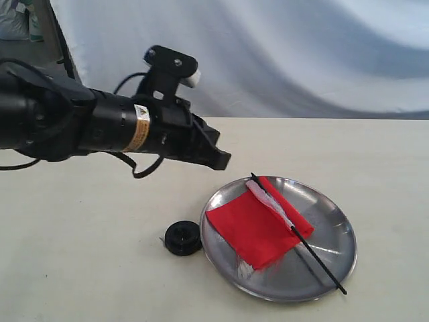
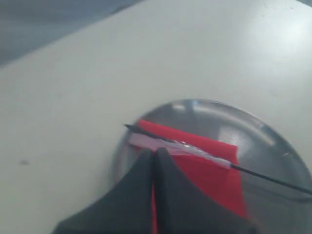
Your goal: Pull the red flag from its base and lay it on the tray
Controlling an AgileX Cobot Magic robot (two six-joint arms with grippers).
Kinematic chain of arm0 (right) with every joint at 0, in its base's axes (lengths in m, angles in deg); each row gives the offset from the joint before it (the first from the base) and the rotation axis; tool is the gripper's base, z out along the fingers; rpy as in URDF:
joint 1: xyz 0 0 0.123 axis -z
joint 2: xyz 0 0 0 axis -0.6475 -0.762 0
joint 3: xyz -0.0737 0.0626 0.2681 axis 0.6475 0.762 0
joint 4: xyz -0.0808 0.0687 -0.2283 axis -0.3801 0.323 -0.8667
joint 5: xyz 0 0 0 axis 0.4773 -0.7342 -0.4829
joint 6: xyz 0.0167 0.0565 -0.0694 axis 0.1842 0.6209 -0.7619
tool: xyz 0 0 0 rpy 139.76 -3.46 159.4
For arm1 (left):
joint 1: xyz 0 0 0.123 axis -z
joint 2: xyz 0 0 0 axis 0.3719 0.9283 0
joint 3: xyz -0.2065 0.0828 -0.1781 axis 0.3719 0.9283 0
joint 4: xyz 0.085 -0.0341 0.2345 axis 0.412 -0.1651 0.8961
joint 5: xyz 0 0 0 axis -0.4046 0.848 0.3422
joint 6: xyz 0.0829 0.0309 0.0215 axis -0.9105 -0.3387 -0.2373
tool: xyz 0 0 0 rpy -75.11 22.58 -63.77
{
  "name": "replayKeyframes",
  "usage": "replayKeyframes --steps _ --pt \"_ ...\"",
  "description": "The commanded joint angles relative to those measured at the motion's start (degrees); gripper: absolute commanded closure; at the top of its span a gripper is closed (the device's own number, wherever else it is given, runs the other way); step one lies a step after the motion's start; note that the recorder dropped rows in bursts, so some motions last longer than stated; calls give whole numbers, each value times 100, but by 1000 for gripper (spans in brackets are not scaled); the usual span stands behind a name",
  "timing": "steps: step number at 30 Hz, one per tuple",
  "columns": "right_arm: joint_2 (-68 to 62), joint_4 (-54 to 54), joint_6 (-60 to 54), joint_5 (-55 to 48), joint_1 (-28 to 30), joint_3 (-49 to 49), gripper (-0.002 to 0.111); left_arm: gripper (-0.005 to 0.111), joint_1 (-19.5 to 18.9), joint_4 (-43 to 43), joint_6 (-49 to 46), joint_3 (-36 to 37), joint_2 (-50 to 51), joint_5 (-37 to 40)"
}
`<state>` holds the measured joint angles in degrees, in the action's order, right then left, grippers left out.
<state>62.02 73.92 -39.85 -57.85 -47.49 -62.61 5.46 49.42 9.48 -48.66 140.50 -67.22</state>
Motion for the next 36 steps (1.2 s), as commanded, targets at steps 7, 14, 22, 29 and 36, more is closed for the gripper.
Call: replayKeyframes --steps 7,14,22,29,36 --pt "36 -43 -8 34 12 8 109 107 -7 8 -2568 1540 -1940 1323" --pt "36 -43 -8 34 12 8 109 107 -7 8 -4019 2738 -2958 2320" --pt "36 -43 -8 34 12 8 109 107 -7 -1298 -3654 3240 -3698 2476" --pt "36 -43 -8 34 12 8 109 107 -7 -5330 -3167 3240 -3807 2496" --pt "36 -43 -8 34 12 8 109 107 -7 -8895 -3500 3240 -3807 3268"
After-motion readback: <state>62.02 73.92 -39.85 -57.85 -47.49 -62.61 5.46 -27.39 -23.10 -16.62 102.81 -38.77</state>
